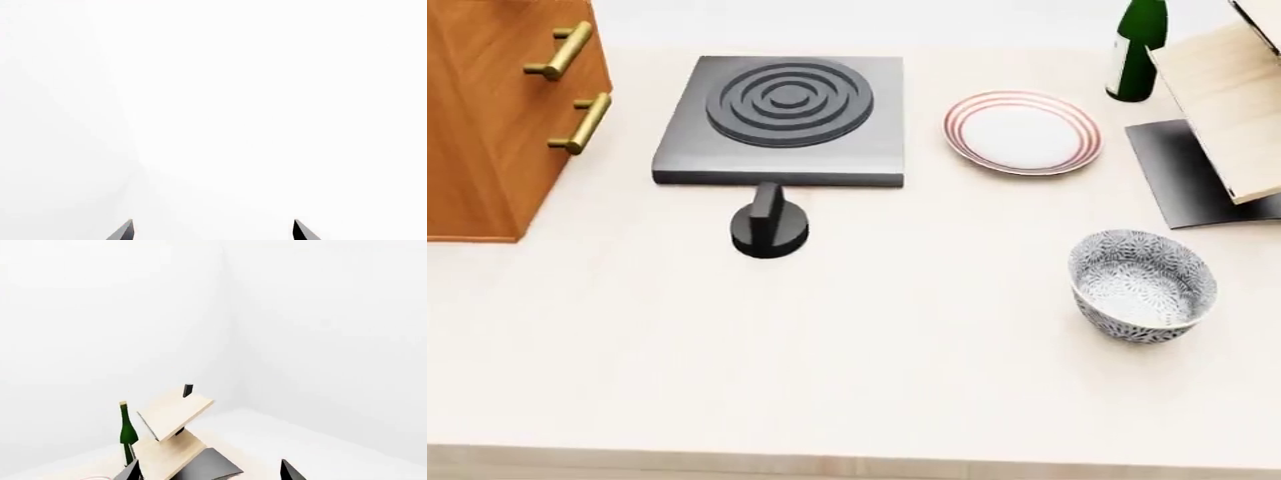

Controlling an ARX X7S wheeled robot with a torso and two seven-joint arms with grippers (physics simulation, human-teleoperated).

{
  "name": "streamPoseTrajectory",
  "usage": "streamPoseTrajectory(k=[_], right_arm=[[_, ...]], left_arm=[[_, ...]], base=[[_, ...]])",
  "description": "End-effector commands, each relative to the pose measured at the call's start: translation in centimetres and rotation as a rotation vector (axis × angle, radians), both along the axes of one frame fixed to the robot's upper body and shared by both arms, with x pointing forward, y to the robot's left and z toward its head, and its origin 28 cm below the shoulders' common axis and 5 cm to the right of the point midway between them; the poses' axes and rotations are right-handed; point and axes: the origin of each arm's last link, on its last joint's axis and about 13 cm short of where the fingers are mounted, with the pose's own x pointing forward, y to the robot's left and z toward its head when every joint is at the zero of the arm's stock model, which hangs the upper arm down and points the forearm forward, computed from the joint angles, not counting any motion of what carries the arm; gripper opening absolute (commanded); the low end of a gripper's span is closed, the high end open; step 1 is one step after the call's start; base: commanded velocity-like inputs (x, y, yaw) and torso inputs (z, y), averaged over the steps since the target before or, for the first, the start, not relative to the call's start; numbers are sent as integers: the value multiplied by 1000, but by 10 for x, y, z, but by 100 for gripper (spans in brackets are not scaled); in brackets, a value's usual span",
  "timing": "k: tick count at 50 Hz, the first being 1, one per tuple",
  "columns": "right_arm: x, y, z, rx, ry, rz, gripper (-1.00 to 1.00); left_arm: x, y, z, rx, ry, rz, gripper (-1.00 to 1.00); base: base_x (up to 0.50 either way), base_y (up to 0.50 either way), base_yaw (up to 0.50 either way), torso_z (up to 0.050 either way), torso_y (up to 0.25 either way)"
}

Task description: Put the bowl on the stove.

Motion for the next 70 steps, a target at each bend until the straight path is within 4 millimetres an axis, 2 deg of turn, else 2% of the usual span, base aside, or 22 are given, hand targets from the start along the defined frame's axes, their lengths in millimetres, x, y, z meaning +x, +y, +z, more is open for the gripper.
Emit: streamPoseTrajectory(k=[1,30,51,70], right_arm=[[1,3,0,-14,1,30,100],[6,6,-4,-45,30,51,100],[7,8,-4,-55,58,93,100],[7,9,-7,-59,67,113,100]], left_arm=[[-4,-1,4,7,-24,9,100],[-4,-1,4,0,-27,12,100],[-3,-1,3,-4,-22,8,100],[-3,-1,2,-3,-18,8,100]], base=[[0,500,0,0,0],[0,500,0,0,0],[0,0,0,0,0],[481,0,0,0,0]])
